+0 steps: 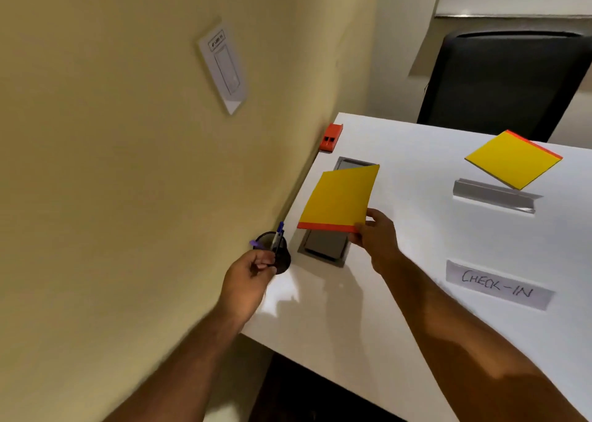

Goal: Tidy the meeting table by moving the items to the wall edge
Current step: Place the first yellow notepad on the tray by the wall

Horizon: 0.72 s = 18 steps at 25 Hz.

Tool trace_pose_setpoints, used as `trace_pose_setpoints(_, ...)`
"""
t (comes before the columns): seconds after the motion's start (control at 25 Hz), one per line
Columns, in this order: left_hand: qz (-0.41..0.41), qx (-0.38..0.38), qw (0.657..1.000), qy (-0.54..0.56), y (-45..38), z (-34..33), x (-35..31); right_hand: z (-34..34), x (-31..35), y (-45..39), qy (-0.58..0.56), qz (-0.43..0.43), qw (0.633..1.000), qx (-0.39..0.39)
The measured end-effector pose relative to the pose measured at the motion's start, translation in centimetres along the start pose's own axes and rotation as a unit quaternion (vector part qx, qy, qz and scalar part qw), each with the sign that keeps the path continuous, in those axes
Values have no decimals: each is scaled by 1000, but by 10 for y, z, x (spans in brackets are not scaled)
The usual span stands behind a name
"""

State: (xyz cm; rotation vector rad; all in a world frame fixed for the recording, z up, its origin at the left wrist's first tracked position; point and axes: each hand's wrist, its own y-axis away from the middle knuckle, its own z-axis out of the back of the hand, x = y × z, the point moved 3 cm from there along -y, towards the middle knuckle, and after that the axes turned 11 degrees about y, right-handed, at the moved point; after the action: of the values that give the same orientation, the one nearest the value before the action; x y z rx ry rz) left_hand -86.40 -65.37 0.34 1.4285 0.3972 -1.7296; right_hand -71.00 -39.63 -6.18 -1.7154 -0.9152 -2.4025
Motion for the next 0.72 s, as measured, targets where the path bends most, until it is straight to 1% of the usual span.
trace_pose_setpoints(0.12,11,0,999,41,-23,0,1,-44,11,-48,21,-25,999,32)
trace_pose_setpoints(0.2,12,6,998,63,-36,2,5,-70,7,-78,74,-58,994,58)
trace_pose_setpoints(0.32,31,9,997,72,-49,9,14,-87,-14,-102,185,-116,972,83)
trace_pose_setpoints(0.44,51,10,997,56,-55,12,22,-88,-27,-102,298,-75,949,78)
trace_pose_setpoints(0.56,48,29,997,52,-63,13,24,-89,-35,-101,282,-54,956,59)
trace_pose_setpoints(0.72,36,29,997,62,-66,12,21,-86,-41,-96,189,-104,976,8)
